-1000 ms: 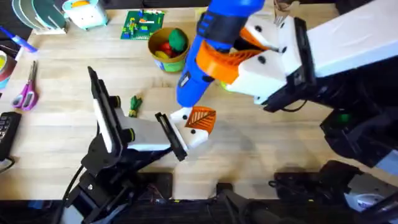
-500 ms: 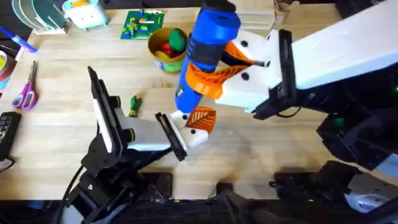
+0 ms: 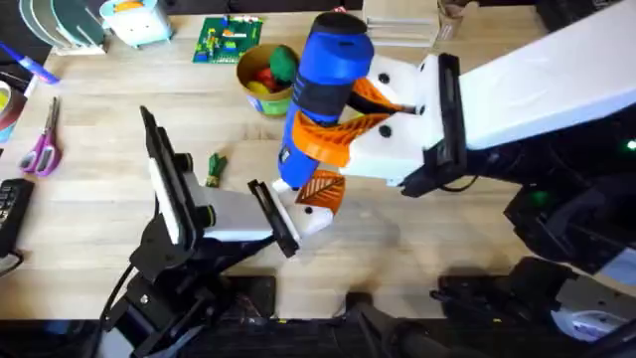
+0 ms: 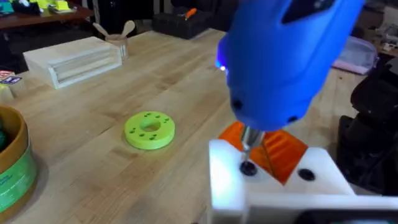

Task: Pick up the gripper from the table and insert it into the empty holder that is missing its gripper. Then pick up a screw, insert it into the mounting hole, and use the screwdriver to tighten it. Finally, clean up the table by picking up the vegetable and placing it into the bucket.

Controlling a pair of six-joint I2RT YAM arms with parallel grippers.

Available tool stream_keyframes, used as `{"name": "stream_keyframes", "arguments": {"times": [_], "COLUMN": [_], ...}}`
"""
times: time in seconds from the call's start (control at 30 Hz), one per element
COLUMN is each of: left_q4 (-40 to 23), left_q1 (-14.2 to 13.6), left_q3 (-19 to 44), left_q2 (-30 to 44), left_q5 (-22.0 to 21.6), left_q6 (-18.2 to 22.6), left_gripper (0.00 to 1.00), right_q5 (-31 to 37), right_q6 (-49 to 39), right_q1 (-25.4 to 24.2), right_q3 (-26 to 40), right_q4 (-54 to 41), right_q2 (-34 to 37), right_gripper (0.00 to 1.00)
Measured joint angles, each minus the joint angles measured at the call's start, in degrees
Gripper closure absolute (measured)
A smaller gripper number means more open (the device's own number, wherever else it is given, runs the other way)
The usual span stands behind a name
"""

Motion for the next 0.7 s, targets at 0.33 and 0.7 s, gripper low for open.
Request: {"name": "stream_keyframes", "arguments": {"times": [0.33,0.7], "left_q4": [0.0,0.0], "left_q1": [0.0,0.0], "left_q3": [0.0,0.0], "left_q2": [0.0,0.1], "left_q5": [0.0,-0.5], "left_q6": [0.0,0.0], "left_gripper": [0.993,0.993], "right_q5": [0.0,0.9], "right_q6": [-0.1,0.1], "right_q1": [0.0,0.0], "right_q3": [0.0,6.8], "right_q4": [-0.3,-15.8], "right_q2": [0.0,0.0], "right_gripper": [0.912,0.914]}}
